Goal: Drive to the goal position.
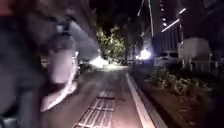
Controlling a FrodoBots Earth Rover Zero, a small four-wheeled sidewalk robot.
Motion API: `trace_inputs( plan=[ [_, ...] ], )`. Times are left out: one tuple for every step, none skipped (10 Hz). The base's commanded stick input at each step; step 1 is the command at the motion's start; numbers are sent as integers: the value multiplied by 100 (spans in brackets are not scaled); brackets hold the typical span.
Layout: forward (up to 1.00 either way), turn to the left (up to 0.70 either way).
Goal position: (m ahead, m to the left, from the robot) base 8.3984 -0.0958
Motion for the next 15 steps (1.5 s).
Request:
trace_inputs(
  plan=[
    [45,0],
    [45,0],
    [45,0],
    [45,0],
    [45,0],
    [45,0],
    [45,-1],
    [45,-17],
    [45,-27],
    [45,-20],
    [45,-8],
    [45,0],
    [45,0],
    [45,0],
    [45,0]
  ],
)
